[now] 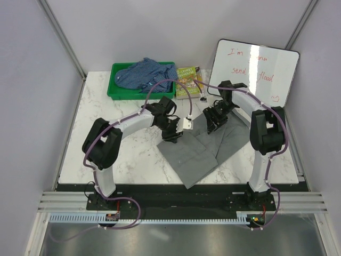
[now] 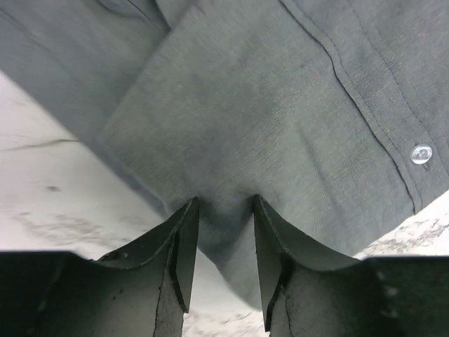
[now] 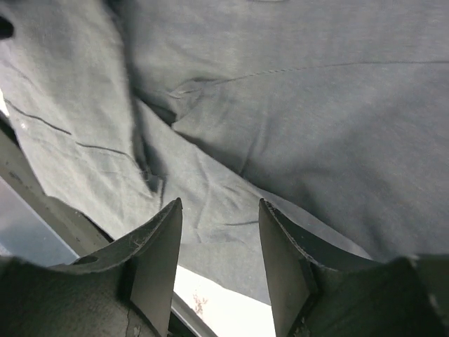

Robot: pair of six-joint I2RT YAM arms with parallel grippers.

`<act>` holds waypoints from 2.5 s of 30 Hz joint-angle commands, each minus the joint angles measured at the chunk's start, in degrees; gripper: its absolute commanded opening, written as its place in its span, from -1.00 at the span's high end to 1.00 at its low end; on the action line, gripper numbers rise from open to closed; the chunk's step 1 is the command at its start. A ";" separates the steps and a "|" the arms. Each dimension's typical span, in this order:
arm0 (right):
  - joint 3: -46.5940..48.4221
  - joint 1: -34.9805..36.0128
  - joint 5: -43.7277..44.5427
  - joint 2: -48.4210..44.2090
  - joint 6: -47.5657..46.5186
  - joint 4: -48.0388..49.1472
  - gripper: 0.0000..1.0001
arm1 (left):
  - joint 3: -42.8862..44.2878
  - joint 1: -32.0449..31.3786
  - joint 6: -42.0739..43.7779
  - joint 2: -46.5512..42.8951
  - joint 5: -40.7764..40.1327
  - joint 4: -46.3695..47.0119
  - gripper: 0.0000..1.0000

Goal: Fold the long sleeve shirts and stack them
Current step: Fold the shirt

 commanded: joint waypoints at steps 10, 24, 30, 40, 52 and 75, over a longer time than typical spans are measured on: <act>-6.14 -3.69 7.87 -8.24 -1.46 0.58 -0.10 | -9.08 -16.61 -27.74 -1.18 -0.97 -6.31 0.19; -6.25 12.82 11.38 2.91 0.38 10.16 -0.03 | -19.44 17.20 -53.68 -28.94 25.79 10.89 -0.01; 4.71 20.99 11.56 9.42 1.52 10.78 0.02 | -25.07 29.08 -60.36 -31.85 23.94 11.68 -0.03; 21.71 18.47 9.90 9.88 3.90 5.60 -0.10 | -23.06 28.04 -60.37 -22.38 14.88 13.09 0.05; 0.10 10.11 -1.52 -1.03 1.08 4.80 0.05 | -12.27 15.99 -63.01 -1.20 11.72 16.35 0.24; 4.05 10.38 -19.90 3.54 10.49 9.45 0.17 | -22.61 5.29 -37.89 -21.74 11.56 8.87 -0.07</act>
